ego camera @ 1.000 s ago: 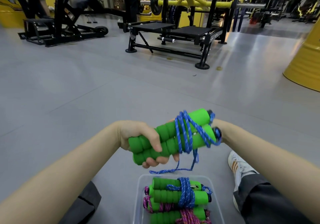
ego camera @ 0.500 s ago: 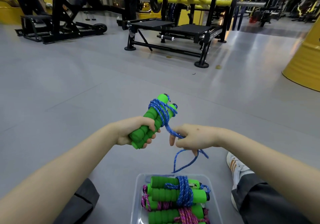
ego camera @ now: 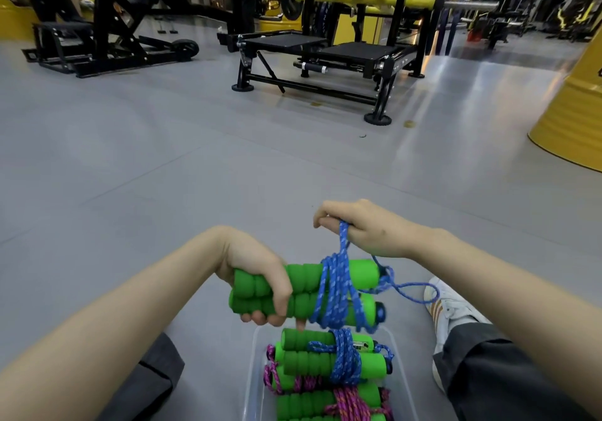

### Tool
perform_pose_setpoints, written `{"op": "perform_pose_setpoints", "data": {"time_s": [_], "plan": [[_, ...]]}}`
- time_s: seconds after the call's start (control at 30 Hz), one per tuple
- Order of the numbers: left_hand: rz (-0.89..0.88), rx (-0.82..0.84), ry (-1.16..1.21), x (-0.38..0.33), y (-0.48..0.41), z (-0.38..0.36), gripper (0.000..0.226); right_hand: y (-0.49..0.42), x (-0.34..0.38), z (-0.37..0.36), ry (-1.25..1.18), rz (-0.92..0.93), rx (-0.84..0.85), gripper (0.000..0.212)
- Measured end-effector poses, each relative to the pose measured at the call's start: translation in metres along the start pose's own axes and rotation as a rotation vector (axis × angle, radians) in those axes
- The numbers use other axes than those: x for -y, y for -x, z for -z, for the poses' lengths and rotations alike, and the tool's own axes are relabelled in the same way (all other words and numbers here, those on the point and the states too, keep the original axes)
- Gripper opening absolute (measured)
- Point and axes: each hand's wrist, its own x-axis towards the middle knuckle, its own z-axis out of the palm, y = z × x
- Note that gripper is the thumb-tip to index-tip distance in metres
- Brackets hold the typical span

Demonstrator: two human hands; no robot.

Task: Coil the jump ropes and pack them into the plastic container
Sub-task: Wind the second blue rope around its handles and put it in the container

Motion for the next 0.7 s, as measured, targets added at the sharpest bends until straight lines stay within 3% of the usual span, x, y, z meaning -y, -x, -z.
{"op": "perform_pose_setpoints", "data": {"time_s": [0.1,0.17,0.27,0.33,0.47,0.6,0.7], "plan": [[-0.232,0.109,0.104,-0.007,0.004,-0.002,0.034,0.007,-0.002,0.004,-0.126,-0.206,0.075,0.027],[-0.372,0.068,0.199,-0.007,0.007,0.0,0.035,0.016,-0.004,0.003,-0.146,-0.412,0.176,0.033],[-0.469,-0.142,0.383,-0.003,0.004,0.006,0.039,0.019,0.004,-0.011,-0.152,-0.335,0.143,0.021],[-0.465,-0.301,0.476,0.001,-0.001,0.008,0.043,0.013,0.005,-0.016,-0.295,-0.328,0.116,0.023],[-0.434,-0.549,0.585,0.006,-0.007,0.011,0.035,0.011,0.004,-0.009,-0.319,-0.372,0.287,0.01],[-0.239,-0.754,0.514,0.017,-0.013,0.017,0.037,0.013,0.007,0.005,-0.124,-0.313,0.336,0.018],[-0.085,-0.801,0.33,0.018,-0.018,0.014,0.038,0.011,0.011,0.008,0.111,-0.179,0.215,0.017]]}}
